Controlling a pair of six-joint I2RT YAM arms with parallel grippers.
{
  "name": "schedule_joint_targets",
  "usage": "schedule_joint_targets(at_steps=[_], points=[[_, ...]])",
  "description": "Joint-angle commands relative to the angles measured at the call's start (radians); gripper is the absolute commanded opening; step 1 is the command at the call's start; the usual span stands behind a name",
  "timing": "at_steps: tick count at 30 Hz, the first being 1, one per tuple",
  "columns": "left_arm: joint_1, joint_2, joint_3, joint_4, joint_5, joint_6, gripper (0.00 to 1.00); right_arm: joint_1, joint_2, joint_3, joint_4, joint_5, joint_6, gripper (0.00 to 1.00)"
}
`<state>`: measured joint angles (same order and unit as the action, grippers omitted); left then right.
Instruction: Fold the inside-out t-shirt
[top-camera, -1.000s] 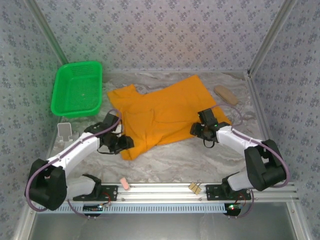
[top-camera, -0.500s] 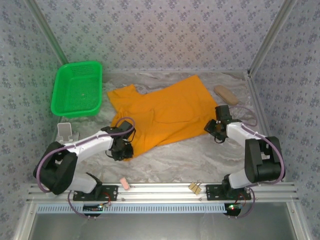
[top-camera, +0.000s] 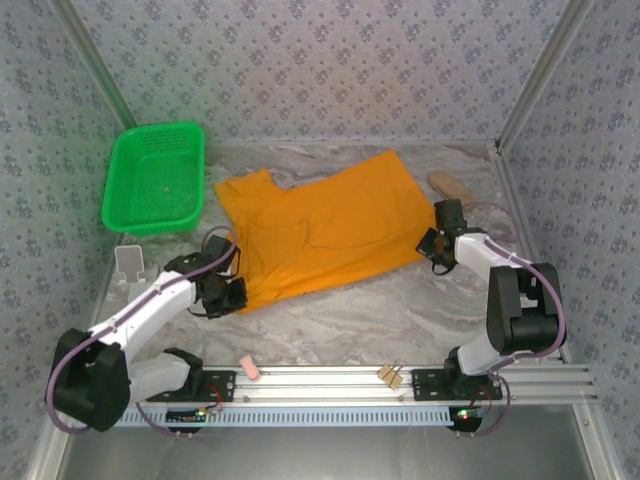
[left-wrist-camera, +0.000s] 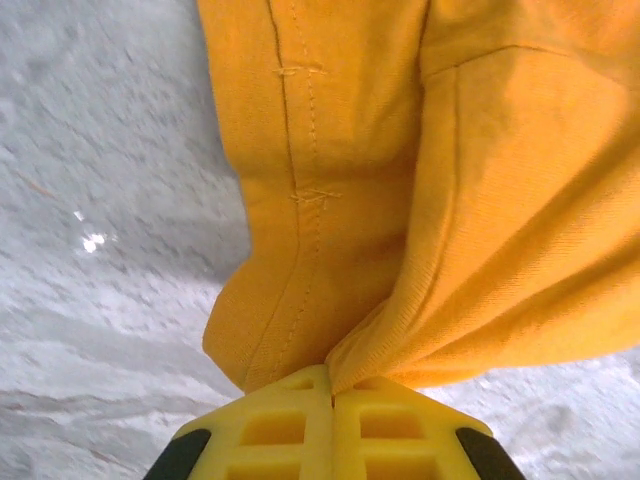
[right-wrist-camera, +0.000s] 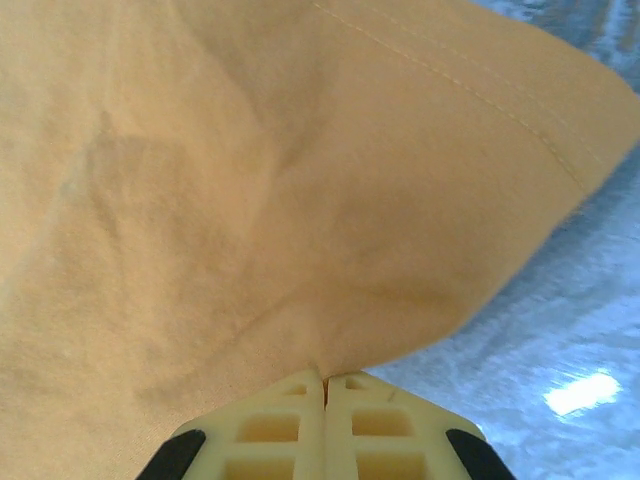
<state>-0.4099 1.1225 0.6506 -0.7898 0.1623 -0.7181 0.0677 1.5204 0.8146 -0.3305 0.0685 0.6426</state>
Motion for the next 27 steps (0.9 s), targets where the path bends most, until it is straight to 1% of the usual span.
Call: schedule_joint_targets(at_steps=[1,2,3,4,5,6,8,10,12,14,15,17,18,20,21,22,24,26,27], points=[[0.034,-0.046,-0.017,-0.091,0.066,-0.067,0.00,-0.012,-0.040,0.037,-0.123,0.124,0.005,0.00],[0.045,-0.053,-0.021,-0.099,0.074,-0.077,0.00,-0.018,-0.045,0.037,-0.136,0.126,0.015,0.06],[0.059,-0.060,-0.030,-0.102,0.081,-0.079,0.06,-0.025,-0.048,0.037,-0.142,0.114,0.021,0.25],[0.063,-0.059,-0.040,-0.105,0.077,-0.076,0.20,-0.032,-0.045,0.032,-0.142,0.098,0.021,0.30],[0.066,-0.056,-0.048,-0.105,0.067,-0.082,0.23,-0.036,-0.044,0.029,-0.140,0.090,0.023,0.31],[0.066,-0.045,-0.056,-0.100,0.073,-0.083,0.25,-0.040,-0.047,0.022,-0.138,0.088,0.026,0.32],[0.066,-0.020,-0.051,-0.110,0.084,-0.081,0.35,-0.045,-0.056,0.016,-0.128,0.082,0.028,0.32],[0.065,-0.012,-0.052,-0.121,0.081,-0.099,0.40,-0.045,-0.066,0.024,-0.127,0.066,0.029,0.32],[0.058,-0.023,-0.077,-0.094,0.101,-0.123,0.54,-0.041,-0.061,0.031,-0.123,0.050,0.025,0.33],[0.053,-0.021,-0.093,-0.061,0.126,-0.139,0.55,-0.044,-0.046,0.030,-0.122,0.049,0.031,0.35],[0.048,-0.011,-0.098,-0.046,0.124,-0.148,0.55,-0.053,-0.035,0.025,-0.119,0.041,0.039,0.41],[0.028,0.015,-0.105,-0.017,0.103,-0.166,0.53,-0.078,-0.021,0.013,-0.092,0.011,0.047,0.46],[0.020,0.030,-0.109,0.002,0.086,-0.172,0.51,-0.087,-0.012,0.012,-0.076,0.007,0.046,0.46],[0.018,0.061,-0.109,0.025,0.040,-0.168,0.32,-0.096,0.011,0.013,-0.061,0.009,0.040,0.44],[0.019,0.075,-0.101,0.021,0.016,-0.160,0.18,-0.103,0.028,0.018,-0.061,-0.006,0.039,0.41],[0.029,0.080,-0.092,0.010,-0.004,-0.144,0.11,-0.108,0.039,0.019,-0.051,-0.023,0.039,0.35],[0.069,0.067,-0.086,-0.008,-0.023,-0.108,0.00,-0.116,0.050,0.018,-0.033,-0.024,0.037,0.21],[0.127,0.034,-0.083,-0.030,-0.030,-0.092,0.00,-0.127,0.054,0.017,-0.022,-0.011,0.042,0.10],[0.153,0.019,-0.082,-0.032,-0.025,-0.094,0.00,-0.134,0.047,0.014,-0.022,-0.009,0.049,0.06]])
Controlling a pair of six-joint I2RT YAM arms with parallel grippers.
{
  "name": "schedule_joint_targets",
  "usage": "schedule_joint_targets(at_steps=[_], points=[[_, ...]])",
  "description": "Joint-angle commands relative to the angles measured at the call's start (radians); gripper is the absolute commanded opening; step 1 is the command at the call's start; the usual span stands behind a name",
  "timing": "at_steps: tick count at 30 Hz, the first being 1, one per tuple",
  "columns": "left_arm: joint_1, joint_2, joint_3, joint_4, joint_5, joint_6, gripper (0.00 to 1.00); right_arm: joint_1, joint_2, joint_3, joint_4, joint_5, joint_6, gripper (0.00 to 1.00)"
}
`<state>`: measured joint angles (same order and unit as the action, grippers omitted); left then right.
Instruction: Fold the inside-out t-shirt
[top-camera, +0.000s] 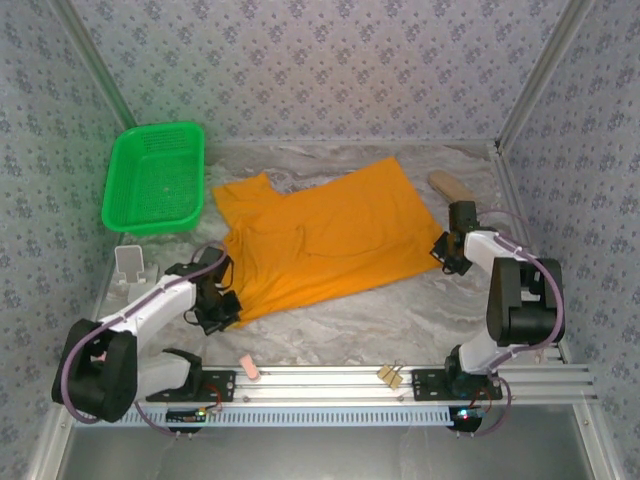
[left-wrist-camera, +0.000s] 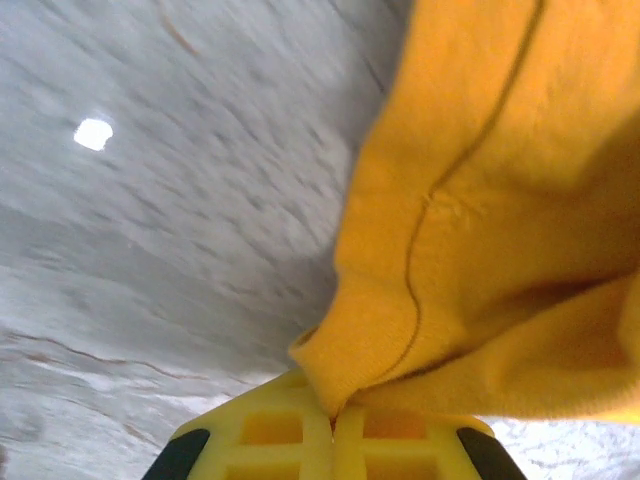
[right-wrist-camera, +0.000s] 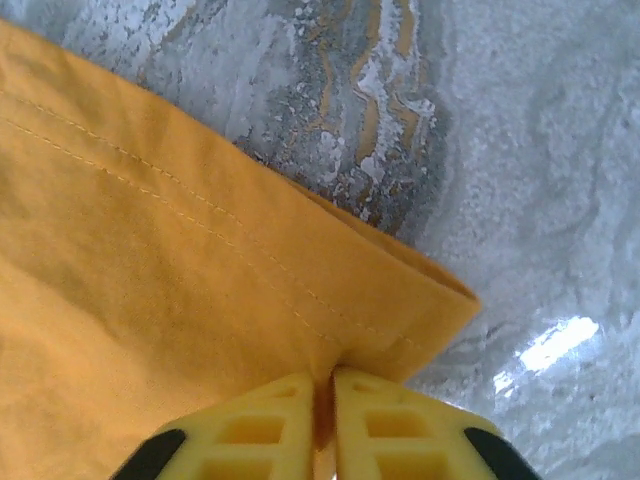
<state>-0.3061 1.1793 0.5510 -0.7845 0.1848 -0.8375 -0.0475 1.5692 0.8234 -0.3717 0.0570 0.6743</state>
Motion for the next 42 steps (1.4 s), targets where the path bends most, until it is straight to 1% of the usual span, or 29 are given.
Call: schedule_joint_targets(at_steps=[1,4,7,9,13,16,17,19,20,21,23,25,26,27,28,29,30,31,33,34,35,37,39,41,42], points=[[0.063,-0.049,0.018,-0.029,-0.033,0.031,0.00,-0.023,-0.017,0.000,0.008,0.017,0.036,0.01],[0.067,-0.065,0.047,-0.080,-0.040,0.025,0.00,-0.038,-0.098,-0.030,-0.016,0.073,0.081,0.00],[0.067,-0.107,0.057,-0.124,-0.048,0.012,0.00,-0.042,-0.153,-0.033,-0.057,0.155,0.047,0.00],[0.068,-0.142,0.058,-0.133,-0.062,0.001,0.00,-0.045,-0.173,-0.033,-0.074,0.189,0.032,0.00],[0.068,-0.198,0.048,-0.153,-0.088,-0.030,0.00,-0.042,-0.180,-0.027,-0.086,0.174,0.023,0.00],[0.061,-0.226,0.031,-0.158,-0.107,-0.032,0.00,-0.041,-0.149,-0.043,-0.083,0.177,0.034,0.00],[0.057,-0.225,0.027,-0.148,-0.090,-0.033,0.07,-0.044,-0.137,-0.047,-0.097,0.179,0.042,0.01],[0.055,-0.216,0.007,-0.127,-0.019,-0.033,0.36,-0.046,-0.127,-0.057,-0.116,0.177,0.048,0.37],[0.056,-0.210,-0.003,-0.119,0.012,-0.033,0.42,-0.043,-0.138,-0.067,-0.116,0.187,0.049,0.40],[0.055,-0.210,-0.005,-0.122,0.035,-0.030,0.44,-0.043,-0.159,-0.081,-0.108,0.193,0.041,0.41],[0.055,-0.218,0.035,-0.179,0.015,-0.015,0.47,-0.039,-0.205,-0.075,-0.110,0.217,0.024,0.41],[0.053,-0.246,0.115,-0.261,-0.089,0.003,0.56,-0.011,-0.245,-0.039,-0.104,0.201,-0.034,0.40],[0.053,-0.258,0.142,-0.270,-0.113,0.014,0.60,0.014,-0.249,-0.013,-0.097,0.175,-0.078,0.40],[0.053,-0.264,0.167,-0.251,-0.120,0.036,0.62,0.052,-0.244,0.016,-0.080,0.103,-0.143,0.40],[0.052,-0.255,0.174,-0.210,-0.094,0.052,0.66,0.100,-0.235,0.040,-0.047,0.017,-0.203,0.41],[0.051,-0.228,0.172,-0.170,-0.048,0.062,0.67,0.148,-0.226,0.060,-0.020,-0.037,-0.229,0.41],[0.040,-0.181,0.173,-0.127,0.018,0.070,0.65,0.205,-0.210,0.080,0.009,-0.077,-0.237,0.42],[0.012,-0.124,0.178,-0.081,0.056,0.067,0.63,0.270,-0.187,0.097,0.049,-0.143,-0.250,0.43],[-0.081,-0.038,0.200,-0.013,0.042,0.050,0.57,0.372,-0.120,0.152,0.126,-0.263,-0.281,0.43],[-0.138,-0.002,0.213,0.024,0.017,0.051,0.56,0.422,-0.076,0.182,0.159,-0.306,-0.297,0.43],[-0.185,0.033,0.231,0.036,-0.041,0.044,0.55,0.466,-0.030,0.224,0.178,-0.328,-0.317,0.45],[-0.237,0.102,0.246,0.046,-0.132,0.046,0.55,0.529,0.071,0.313,0.180,-0.355,-0.356,0.49],[-0.246,0.176,0.239,0.026,-0.192,0.044,0.52,0.580,0.160,0.400,0.168,-0.341,-0.397,0.51],[-0.252,0.214,0.193,0.016,-0.274,0.012,0.42,0.615,0.251,0.485,0.160,-0.347,-0.439,0.52],[-0.253,0.209,0.164,0.031,-0.288,0.000,0.39,0.629,0.289,0.519,0.158,-0.369,-0.464,0.52]])
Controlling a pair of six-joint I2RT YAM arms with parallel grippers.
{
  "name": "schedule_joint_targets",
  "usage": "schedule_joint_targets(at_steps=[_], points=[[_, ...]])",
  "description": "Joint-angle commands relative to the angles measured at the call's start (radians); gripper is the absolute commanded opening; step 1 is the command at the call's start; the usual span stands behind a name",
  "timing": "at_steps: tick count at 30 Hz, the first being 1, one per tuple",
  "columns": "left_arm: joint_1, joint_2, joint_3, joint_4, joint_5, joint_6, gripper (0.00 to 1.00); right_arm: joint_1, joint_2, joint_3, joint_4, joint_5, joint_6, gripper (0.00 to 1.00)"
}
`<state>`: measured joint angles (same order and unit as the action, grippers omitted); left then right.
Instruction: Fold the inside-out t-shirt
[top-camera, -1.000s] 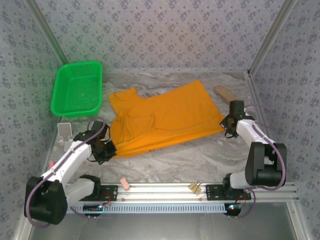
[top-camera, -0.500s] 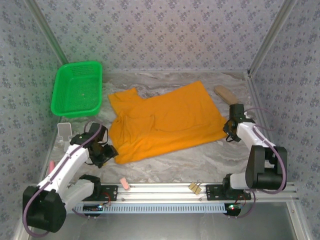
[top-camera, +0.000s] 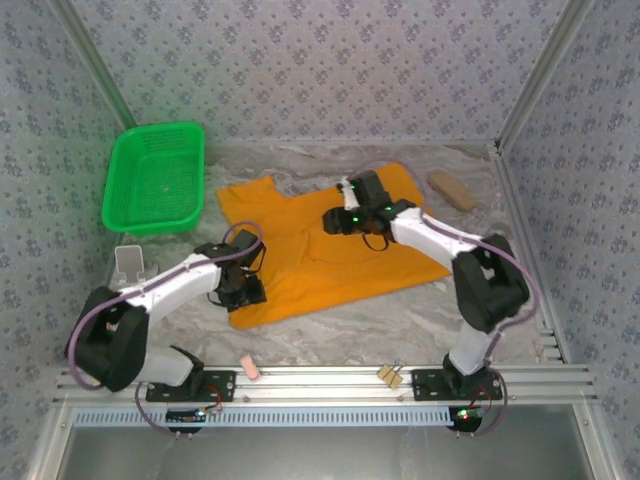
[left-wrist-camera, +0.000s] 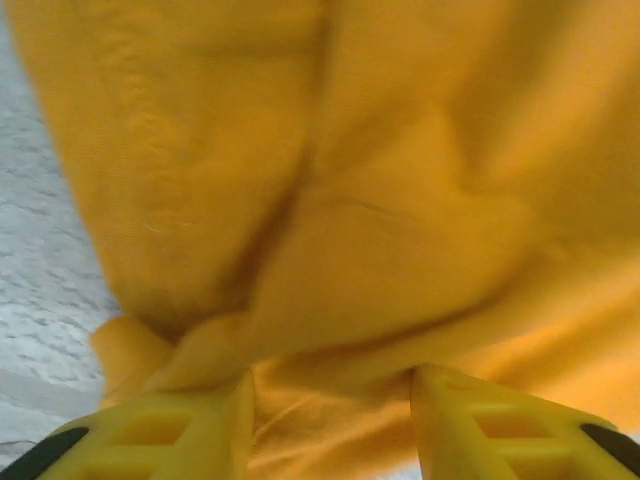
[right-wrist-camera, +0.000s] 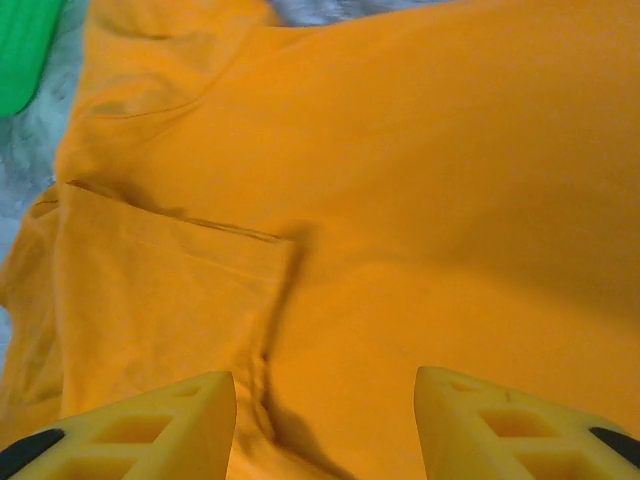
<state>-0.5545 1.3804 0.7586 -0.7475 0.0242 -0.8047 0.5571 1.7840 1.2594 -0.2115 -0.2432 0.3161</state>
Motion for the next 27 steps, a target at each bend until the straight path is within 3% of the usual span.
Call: schedule_joint_targets(at_steps=[1,3,6,10,14,15,19,23,27], points=[[-0.005,-0.008,-0.080,0.013,-0.133,-0.048,0.39,0.043,0.115,0.130,-0.009,-0.079,-0.130,0.52],[-0.004,-0.066,-0.137,0.043,-0.136,-0.081,0.41,0.072,0.184,0.217,-0.034,-0.139,-0.166,0.54],[-0.003,-0.169,-0.213,0.063,-0.137,-0.139,0.63,0.127,0.281,0.359,-0.091,-0.141,-0.157,0.57],[0.002,-0.294,-0.307,0.164,-0.099,-0.171,0.69,0.200,0.407,0.488,-0.073,-0.123,0.041,0.58],[0.023,-0.396,-0.316,0.081,-0.127,-0.212,0.73,0.288,0.488,0.569,-0.093,0.049,0.167,0.57],[0.037,-0.416,-0.320,0.075,-0.122,-0.226,0.80,0.305,0.499,0.575,-0.083,0.072,0.177,0.57],[0.114,-0.485,-0.343,0.032,-0.031,-0.229,0.81,0.345,0.571,0.663,-0.115,0.111,0.201,0.55],[0.128,-0.496,-0.337,0.028,-0.013,-0.230,0.75,0.370,0.636,0.750,-0.128,0.067,0.181,0.55],[0.131,-0.474,-0.324,0.022,0.006,-0.232,0.75,0.395,0.670,0.792,-0.132,0.130,0.170,0.55]])
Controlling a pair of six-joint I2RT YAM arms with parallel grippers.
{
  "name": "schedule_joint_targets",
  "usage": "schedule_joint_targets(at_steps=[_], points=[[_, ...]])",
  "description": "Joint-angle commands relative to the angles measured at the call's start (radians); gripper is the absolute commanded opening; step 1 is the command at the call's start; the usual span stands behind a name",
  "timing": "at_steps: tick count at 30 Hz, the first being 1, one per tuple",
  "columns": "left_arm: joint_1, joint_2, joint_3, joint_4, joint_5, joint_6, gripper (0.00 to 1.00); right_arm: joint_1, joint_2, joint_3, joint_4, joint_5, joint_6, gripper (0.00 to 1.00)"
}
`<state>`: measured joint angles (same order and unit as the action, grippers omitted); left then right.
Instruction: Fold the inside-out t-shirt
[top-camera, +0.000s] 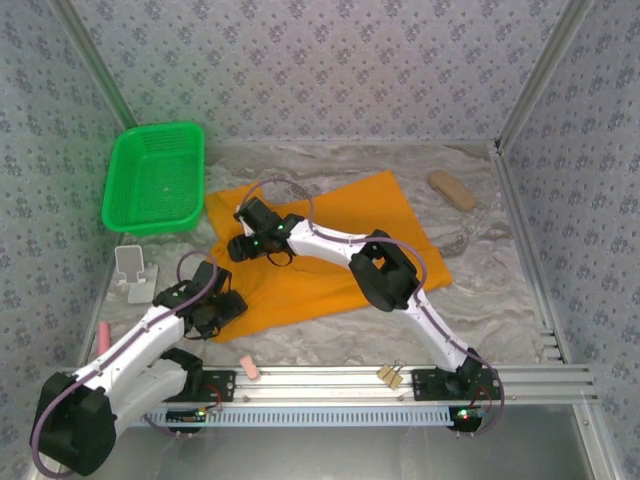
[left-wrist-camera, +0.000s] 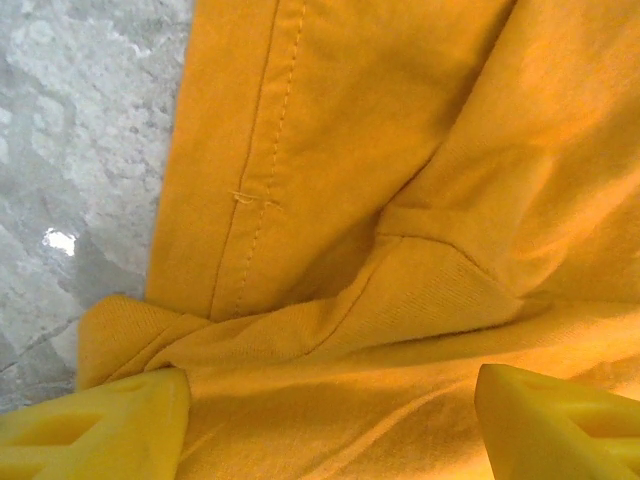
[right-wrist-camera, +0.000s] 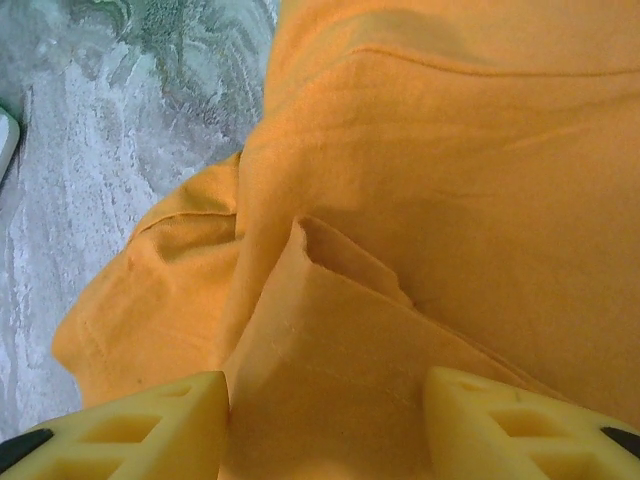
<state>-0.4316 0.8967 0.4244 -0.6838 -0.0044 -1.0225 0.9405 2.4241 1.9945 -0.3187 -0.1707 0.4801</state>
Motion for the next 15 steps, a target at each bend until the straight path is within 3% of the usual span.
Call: schedule_joint_targets(at_steps=[1,3,6,8,15], points=[[0.008,0.016,0.004,-0.028,0.045,-0.014,0.75,0.015,0.047,0.075,-0.036,0.098,0.006,0.53],[0.010,0.032,-0.004,-0.013,0.057,-0.014,0.75,0.017,0.087,0.120,-0.057,0.168,0.002,0.43],[0.010,0.053,-0.009,-0.019,0.062,-0.021,0.75,0.013,0.127,0.187,-0.100,0.227,-0.001,0.11],[0.011,0.053,-0.027,-0.009,0.061,-0.031,0.75,0.006,0.131,0.221,-0.126,0.265,0.011,0.00],[0.025,0.056,-0.036,-0.052,0.044,0.000,0.75,-0.034,0.061,0.265,-0.104,0.285,0.073,0.00]])
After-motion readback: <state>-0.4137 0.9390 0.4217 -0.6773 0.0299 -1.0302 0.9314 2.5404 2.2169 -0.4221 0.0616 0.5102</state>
